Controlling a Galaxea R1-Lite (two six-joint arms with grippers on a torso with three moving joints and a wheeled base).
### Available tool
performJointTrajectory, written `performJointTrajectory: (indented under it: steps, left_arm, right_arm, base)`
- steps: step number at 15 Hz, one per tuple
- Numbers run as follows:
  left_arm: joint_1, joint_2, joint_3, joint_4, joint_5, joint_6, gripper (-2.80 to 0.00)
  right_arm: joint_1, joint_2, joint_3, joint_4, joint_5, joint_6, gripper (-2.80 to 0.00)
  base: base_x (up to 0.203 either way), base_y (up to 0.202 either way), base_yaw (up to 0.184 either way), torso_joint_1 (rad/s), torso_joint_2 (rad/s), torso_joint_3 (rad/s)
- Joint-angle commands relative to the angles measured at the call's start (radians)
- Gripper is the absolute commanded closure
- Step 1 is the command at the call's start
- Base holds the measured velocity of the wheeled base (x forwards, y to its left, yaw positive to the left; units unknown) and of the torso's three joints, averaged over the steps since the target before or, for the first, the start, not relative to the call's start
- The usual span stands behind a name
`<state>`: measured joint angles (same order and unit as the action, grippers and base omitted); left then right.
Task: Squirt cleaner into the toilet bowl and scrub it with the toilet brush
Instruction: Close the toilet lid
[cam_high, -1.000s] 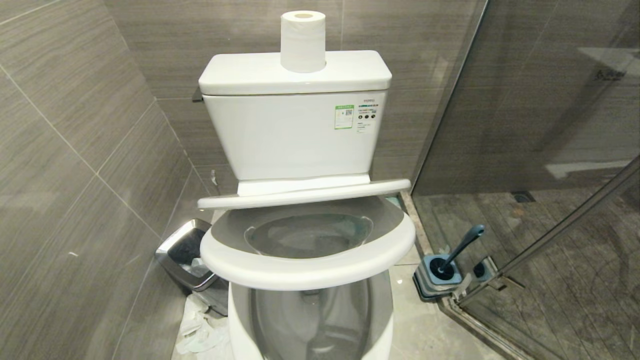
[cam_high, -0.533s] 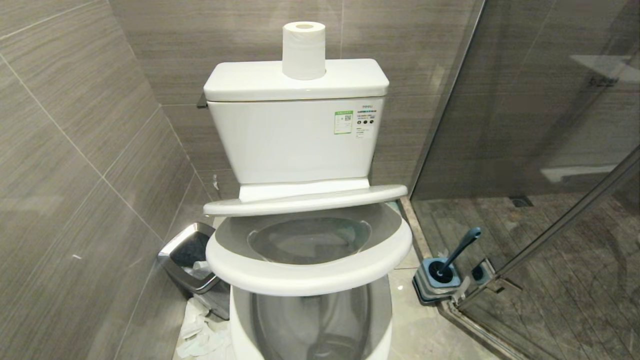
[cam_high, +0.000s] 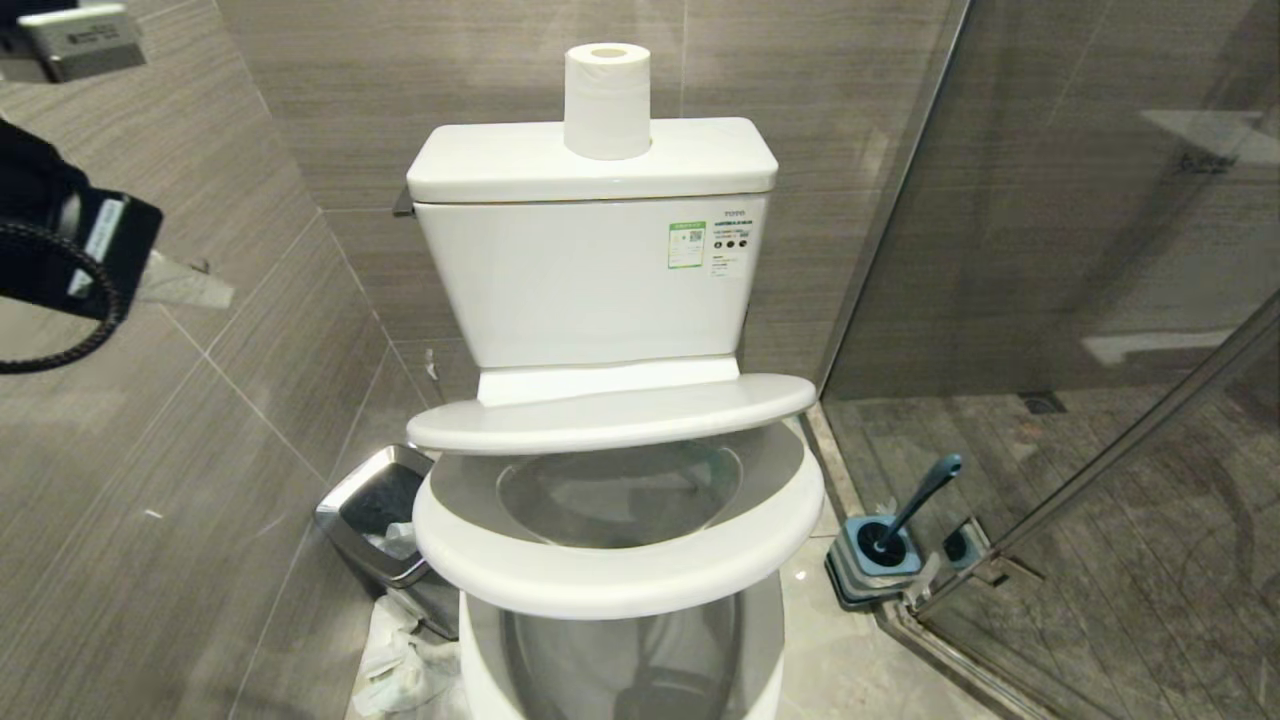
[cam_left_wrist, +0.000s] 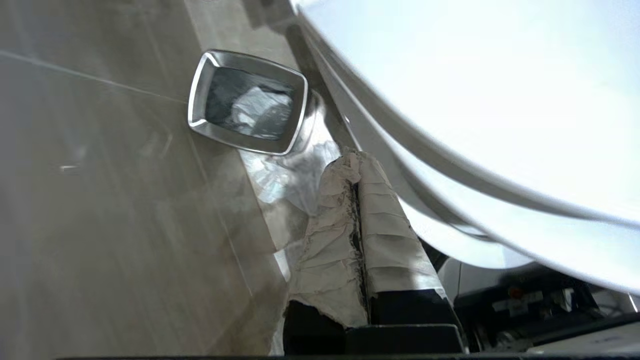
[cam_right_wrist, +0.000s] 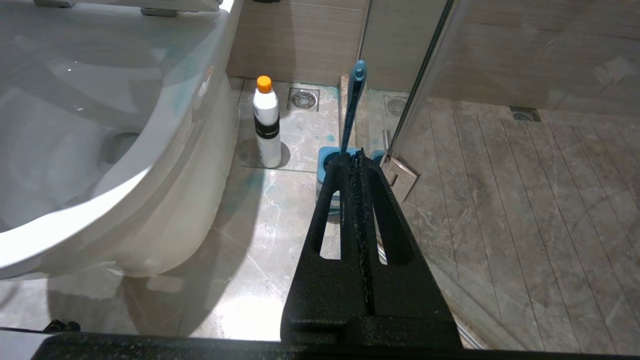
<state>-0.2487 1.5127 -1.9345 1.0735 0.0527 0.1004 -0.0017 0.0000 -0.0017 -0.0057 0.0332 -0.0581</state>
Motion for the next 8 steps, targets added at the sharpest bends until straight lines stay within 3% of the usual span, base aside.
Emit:
performJointTrajectory:
  steps: [1,7,8]
  left_arm:
    - [-0.019,0.119,-0.007,0.002,-0.016,0.001,0.0]
    - [-0.013,0.283,0.004,-0.062,-0.308,0.017,0.0]
    - [-0.003,0.292,0.023,-0.063,-0.333,0.018,0.0]
  right_arm:
    - [0.0,0.002,0.0,0.0,0.0,0.0,0.0]
    - [0.0,0.002,0.0,0.0,0.001,0.0,0.0]
    - [0.0,0.002,0.0,0.001,0.001,0.0,0.0]
  base:
    - [0.0,0.0,0.0,0.0,0.0,0.0]
    - [0.0,0.0,0.0,0.0,0.0,0.0]
    - [0.0,0.0,0.0,0.0,0.0,0.0]
